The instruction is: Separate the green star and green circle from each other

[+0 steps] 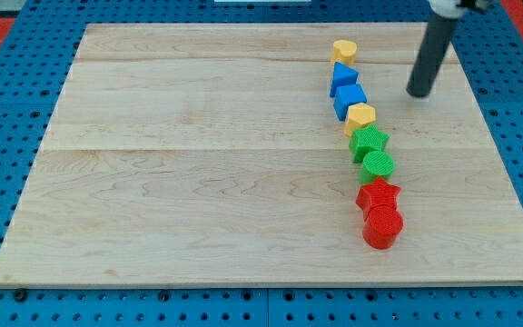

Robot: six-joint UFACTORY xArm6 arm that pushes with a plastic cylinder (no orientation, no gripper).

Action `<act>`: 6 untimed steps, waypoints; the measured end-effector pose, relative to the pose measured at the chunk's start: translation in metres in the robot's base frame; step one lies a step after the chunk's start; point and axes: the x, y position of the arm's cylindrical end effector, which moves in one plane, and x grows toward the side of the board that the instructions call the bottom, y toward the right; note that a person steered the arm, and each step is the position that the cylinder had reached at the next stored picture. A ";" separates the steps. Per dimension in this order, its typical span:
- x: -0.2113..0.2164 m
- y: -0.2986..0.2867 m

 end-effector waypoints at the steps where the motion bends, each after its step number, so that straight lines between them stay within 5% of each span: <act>1: 0.036 -0.011; 3: 0.086 -0.048; 4: 0.078 -0.118; 6: 0.062 -0.079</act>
